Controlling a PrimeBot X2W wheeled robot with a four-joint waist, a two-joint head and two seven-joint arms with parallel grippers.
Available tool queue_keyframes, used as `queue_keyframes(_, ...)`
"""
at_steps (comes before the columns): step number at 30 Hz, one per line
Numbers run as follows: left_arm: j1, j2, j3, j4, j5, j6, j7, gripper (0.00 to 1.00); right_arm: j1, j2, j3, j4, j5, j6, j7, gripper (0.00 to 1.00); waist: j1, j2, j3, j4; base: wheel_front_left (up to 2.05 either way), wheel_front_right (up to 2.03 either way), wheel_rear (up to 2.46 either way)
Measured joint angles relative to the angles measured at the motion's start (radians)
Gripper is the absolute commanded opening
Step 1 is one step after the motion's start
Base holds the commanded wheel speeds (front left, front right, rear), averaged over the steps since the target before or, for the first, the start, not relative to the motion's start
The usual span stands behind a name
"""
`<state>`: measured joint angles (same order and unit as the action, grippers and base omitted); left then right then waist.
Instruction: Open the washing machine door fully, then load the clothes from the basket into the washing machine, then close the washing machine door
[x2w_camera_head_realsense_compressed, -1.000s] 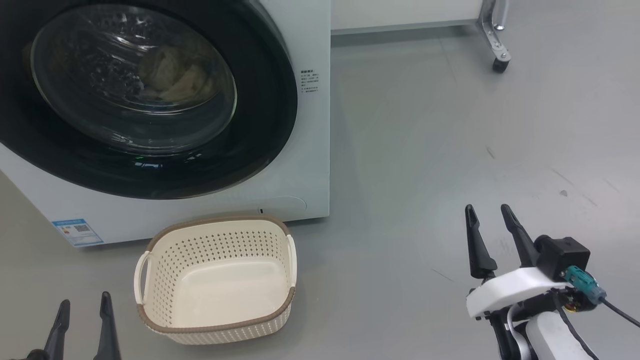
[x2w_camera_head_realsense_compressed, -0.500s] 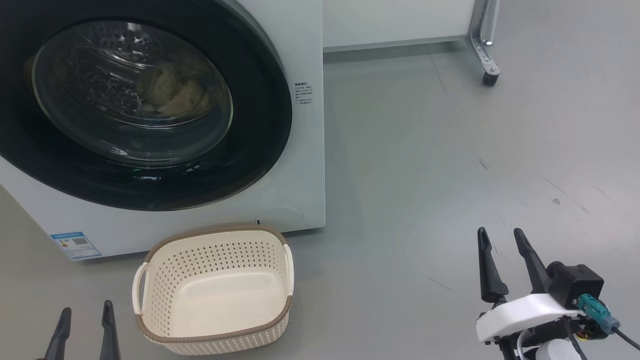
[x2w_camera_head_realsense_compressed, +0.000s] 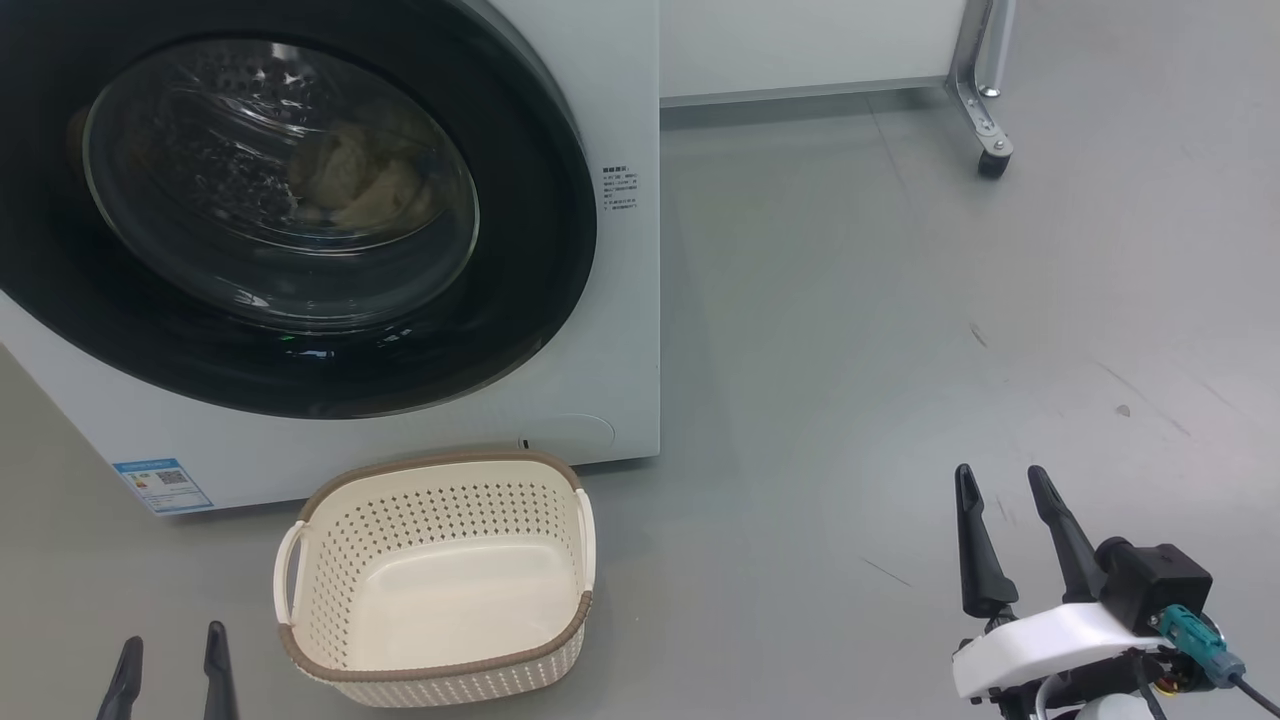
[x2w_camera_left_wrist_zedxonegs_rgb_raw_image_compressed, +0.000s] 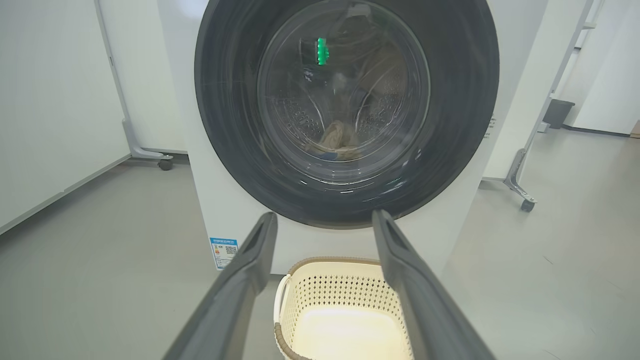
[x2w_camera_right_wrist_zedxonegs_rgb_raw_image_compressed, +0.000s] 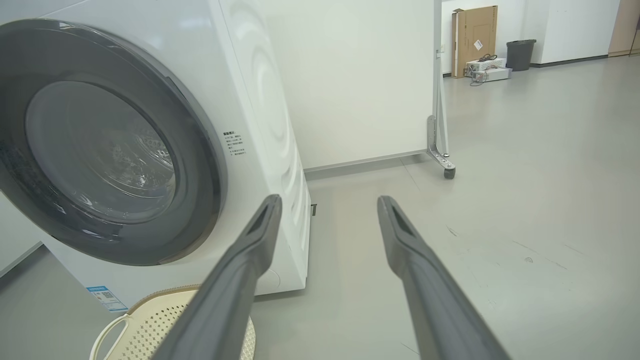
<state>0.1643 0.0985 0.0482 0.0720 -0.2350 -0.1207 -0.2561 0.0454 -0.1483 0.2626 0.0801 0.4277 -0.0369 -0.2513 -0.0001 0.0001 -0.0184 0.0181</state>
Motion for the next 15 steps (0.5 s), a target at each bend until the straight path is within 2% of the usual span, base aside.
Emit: queue_keyframes(15,0.007,-0.007,0.005,-0.001,0.024,0.0,0.0,1.0,0.034,0.006,-0.007,-0.023,-0.007,0.0,0.0,1.0,0.0,0.0,-0.001,0.012,0.0,0.0,0.0)
